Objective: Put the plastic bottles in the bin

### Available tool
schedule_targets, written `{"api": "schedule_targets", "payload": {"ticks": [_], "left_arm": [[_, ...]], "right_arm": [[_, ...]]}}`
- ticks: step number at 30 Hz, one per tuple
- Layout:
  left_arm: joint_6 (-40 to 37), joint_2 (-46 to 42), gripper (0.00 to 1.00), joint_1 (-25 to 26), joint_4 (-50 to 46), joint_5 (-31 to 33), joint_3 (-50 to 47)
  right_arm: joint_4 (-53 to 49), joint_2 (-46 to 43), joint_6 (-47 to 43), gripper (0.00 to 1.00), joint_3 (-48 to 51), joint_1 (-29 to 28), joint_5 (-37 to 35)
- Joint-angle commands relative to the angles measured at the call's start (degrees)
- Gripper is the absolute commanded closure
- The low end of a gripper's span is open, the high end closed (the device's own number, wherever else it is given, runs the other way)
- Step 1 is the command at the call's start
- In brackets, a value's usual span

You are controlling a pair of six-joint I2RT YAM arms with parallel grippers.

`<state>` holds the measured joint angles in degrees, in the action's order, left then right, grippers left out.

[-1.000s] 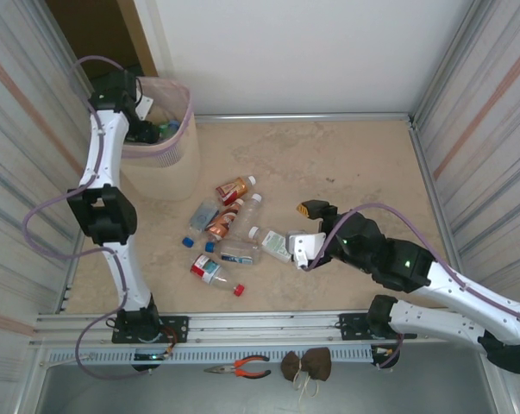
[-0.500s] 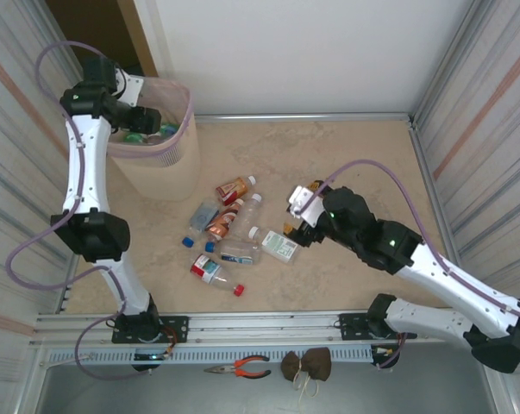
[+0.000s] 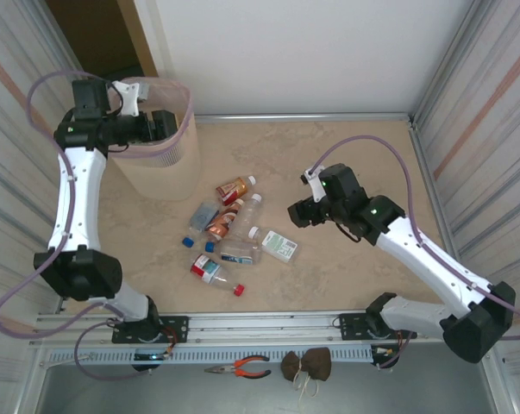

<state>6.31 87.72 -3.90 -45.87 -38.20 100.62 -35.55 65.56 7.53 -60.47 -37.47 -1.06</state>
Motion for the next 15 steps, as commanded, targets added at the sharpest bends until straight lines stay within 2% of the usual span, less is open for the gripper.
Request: {"api": "schedule_targets", "payload": {"ticks": [1, 4, 7, 15], "left_arm": [[10.4, -5.6, 0.27, 0.3, 15.3, -8.1, -7.4], [13.8, -8.7, 0.28, 1.2, 20.6, -9.1, -12.8], [14.2, -11.3, 0.28, 3.0, 21.5, -8.0, -15.6], [14.2, -16.0, 0.28, 6.1, 21.4, -5.3, -20.2]], "right_arm": [[-3.5, 3.5, 1.6, 0.20, -1.2, 0.2, 6.2], [-4.4, 6.4, 1.7, 0.22, -1.7, -0.5, 6.6], [-3.8, 8.4, 1.0, 0.22, -1.0, -1.1, 7.8], [-5.1, 16.7, -2.7, 0.21, -2.6, -7.6, 0.1]]}}
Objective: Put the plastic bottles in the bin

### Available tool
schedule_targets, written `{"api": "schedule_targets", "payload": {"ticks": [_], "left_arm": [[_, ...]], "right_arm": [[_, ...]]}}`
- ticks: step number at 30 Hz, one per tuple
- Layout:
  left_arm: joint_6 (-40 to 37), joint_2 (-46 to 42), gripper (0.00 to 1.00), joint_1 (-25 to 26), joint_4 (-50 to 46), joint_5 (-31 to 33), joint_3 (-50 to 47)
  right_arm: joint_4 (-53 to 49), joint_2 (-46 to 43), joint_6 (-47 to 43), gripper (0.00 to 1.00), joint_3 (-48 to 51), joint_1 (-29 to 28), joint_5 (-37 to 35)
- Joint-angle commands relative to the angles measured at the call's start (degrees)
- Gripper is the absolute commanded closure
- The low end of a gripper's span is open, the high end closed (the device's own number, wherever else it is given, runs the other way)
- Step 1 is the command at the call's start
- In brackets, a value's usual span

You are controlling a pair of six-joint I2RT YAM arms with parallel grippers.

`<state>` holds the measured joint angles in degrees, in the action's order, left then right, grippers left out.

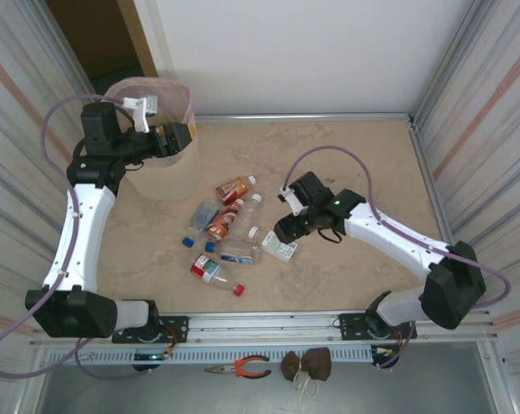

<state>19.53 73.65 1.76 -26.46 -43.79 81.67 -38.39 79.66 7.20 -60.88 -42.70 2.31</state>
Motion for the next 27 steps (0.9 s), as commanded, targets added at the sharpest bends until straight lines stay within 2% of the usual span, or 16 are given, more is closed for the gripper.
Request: {"api": "schedule_targets", "payload": {"ticks": [1, 3, 7, 21, 27], "left_arm": [[1.2, -2.2, 0.28, 0.6, 2.0, 0.4, -1.7], [1.5, -2.5, 0.28, 0.7, 2.2, 0.8, -2.5], [2.1, -3.2, 0.27, 0.7, 3.0, 1.6, -3.8], [0.9, -2.5, 0.26, 0.8, 1.7, 2.4, -2.9], [0.8, -2.3, 0.26, 0.7, 1.4, 2.5, -3.1]], "right_arm": [[-2.8, 4.0, -3.4, 0.20, -2.8, -3.5, -4.4], [-3.3, 6.2, -5.1, 0.19, -3.8, -5.5, -5.3], [-2.4, 9.7, -7.9, 0.20, -4.5, -7.1, -2.0], [-2.5, 18.8, -10.8, 0.14, -7.4, -7.2, -5.6], [-2.1, 21.2, -11.5, 0.15, -7.5, -7.1, -6.1]]}}
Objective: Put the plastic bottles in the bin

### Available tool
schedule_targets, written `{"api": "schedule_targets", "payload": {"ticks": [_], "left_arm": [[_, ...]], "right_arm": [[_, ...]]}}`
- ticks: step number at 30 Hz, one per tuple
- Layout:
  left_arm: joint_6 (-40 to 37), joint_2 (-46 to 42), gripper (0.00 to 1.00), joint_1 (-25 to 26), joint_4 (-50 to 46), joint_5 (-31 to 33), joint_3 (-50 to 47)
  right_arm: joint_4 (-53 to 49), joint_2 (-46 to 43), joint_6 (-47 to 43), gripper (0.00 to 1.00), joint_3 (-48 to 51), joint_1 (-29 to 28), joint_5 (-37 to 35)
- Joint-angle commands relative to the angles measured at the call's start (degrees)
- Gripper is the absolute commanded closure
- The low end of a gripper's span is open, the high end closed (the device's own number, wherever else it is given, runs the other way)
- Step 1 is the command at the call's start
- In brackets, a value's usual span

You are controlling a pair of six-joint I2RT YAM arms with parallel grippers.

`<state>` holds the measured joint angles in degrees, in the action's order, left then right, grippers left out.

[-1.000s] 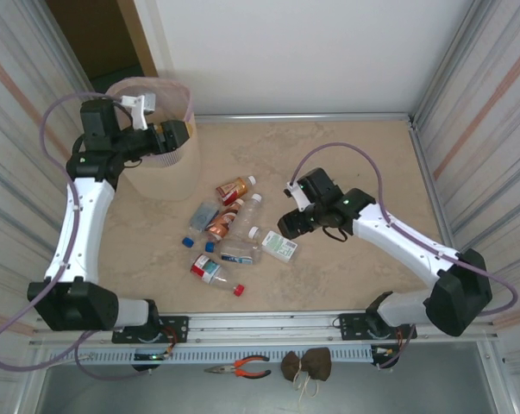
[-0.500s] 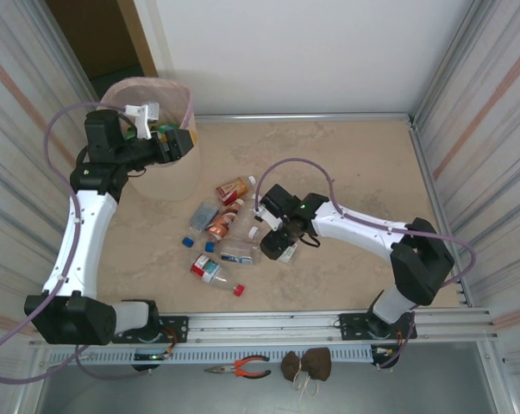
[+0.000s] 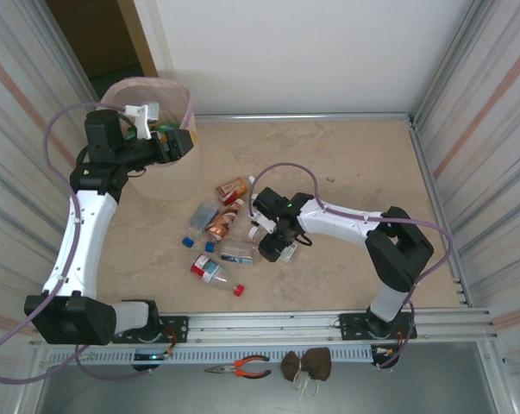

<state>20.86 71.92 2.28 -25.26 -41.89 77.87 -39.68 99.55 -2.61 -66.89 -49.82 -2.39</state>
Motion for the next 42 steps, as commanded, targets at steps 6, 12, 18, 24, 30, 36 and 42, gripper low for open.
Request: {"api": "schedule_targets", "payload": {"ticks": [6, 12, 18, 24, 30, 36, 42], "left_arm": [[-0.6, -0.5, 0.26, 0.2, 0.0, 0.8, 0.8], [-0.6, -0.2, 0.26, 0.2, 0.3, 0.8, 1.0], [-0.3, 0.4, 0.26, 0.2, 0.6, 0.5, 1.2], [0.3, 0.7, 0.26, 0.2, 1.3, -0.1, 1.2], [0.3, 0.6, 0.26, 0.2, 1.0, -0.2, 1.3], [-0.2, -0.1, 0.26, 0.2, 0.3, 0.1, 1.4], [-0.3, -0.5, 0.25, 0.1, 0.0, 0.2, 1.3]], "right_arm": [[-0.5, 3.0, -1.5, 0.20, -2.6, 1.1, -2.4], [-0.5, 2.2, 0.9, 0.27, -2.8, 4.5, -0.2], [-0.5, -0.8, 6.9, 0.29, 0.2, 9.8, 0.3], [-3.4, -2.0, 14.8, 0.25, 0.7, 13.8, -3.7], [-2.8, -1.6, 15.0, 0.18, -1.2, 14.1, -4.9], [-4.1, 2.0, 12.9, 0.16, -5.0, 14.5, -2.1], [-5.6, 6.1, 10.2, 0.17, -9.2, 14.8, -3.0]]}}
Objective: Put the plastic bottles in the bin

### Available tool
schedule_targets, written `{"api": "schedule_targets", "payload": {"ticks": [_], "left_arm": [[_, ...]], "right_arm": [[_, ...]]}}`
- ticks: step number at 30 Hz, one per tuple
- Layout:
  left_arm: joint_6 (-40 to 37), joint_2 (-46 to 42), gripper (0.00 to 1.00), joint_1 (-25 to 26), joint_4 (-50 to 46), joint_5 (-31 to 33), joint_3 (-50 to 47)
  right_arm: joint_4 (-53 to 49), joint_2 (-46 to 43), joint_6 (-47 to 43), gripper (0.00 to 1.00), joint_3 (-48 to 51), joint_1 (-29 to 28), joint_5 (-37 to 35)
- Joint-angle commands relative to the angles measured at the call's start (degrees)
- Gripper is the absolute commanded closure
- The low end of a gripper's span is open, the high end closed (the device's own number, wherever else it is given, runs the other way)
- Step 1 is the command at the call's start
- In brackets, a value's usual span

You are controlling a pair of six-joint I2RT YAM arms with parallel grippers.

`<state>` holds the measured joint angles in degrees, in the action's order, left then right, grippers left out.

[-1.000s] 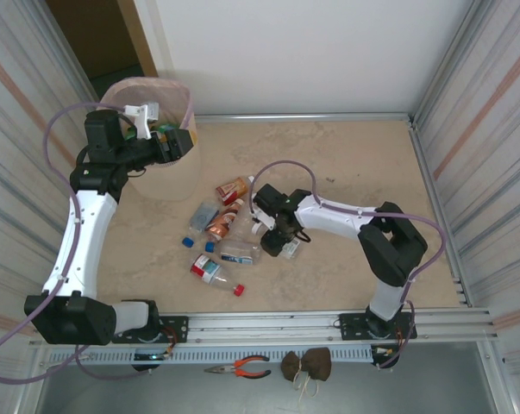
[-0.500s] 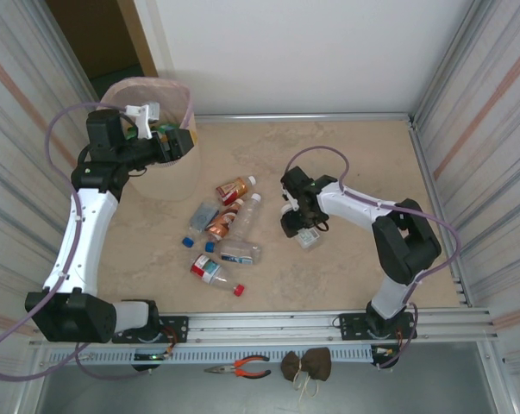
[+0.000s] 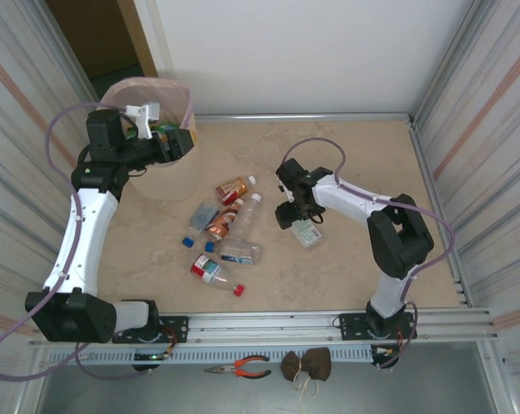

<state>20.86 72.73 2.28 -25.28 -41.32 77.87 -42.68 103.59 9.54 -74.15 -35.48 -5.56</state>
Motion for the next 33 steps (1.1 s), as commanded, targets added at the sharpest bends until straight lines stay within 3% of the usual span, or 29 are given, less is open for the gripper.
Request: {"api": "schedule_targets", "payload": {"ticks": [1, 15, 19, 33], "left_arm": [[-0.3, -1.3, 0.25, 0.1, -0.1, -0.3, 1.5], [0.2, -1.4, 0.26, 0.2, 0.1, -0.6, 1.5], [0.5, -1.3, 0.25, 0.1, 0.5, -0.7, 1.4], [1.1, -0.2, 0.26, 3.4, 3.9, -0.4, 0.5]], "right_arm": [[-2.8, 2.9, -2.5, 0.17, -2.7, 0.6, -0.2], [-3.6, 8.0, -3.7, 0.23, -5.1, 1.9, 1.3], [-3.6, 7.7, -3.5, 0.31, -4.8, 2.2, 1.5], [-1.8, -4.1, 2.7, 0.34, -5.9, 4.3, 4.4]]}}
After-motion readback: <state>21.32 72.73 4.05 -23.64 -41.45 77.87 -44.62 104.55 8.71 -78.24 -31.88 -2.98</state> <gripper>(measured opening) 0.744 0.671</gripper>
